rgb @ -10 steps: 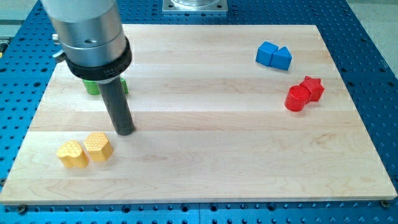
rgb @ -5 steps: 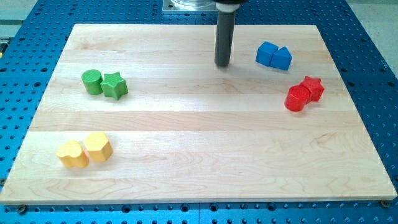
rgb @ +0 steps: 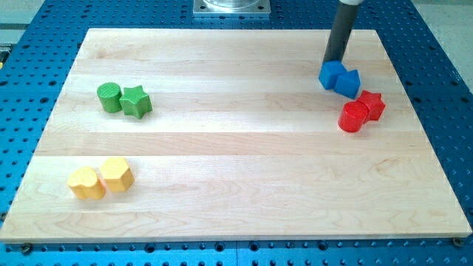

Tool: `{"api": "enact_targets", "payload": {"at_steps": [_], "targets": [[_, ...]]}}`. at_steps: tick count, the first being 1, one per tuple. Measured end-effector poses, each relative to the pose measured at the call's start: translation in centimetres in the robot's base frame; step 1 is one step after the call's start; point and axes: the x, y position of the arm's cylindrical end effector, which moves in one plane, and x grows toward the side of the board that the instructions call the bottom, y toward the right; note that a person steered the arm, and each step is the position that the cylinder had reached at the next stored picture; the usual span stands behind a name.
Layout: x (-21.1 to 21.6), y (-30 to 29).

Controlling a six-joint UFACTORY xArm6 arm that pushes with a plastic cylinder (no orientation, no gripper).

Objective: Push the blue blocks closely to the red blocks

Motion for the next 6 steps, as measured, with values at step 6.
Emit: {"api": "enact_targets", "payload": {"at_steps": [6], "targets": [[5.9, -1.2]]}}
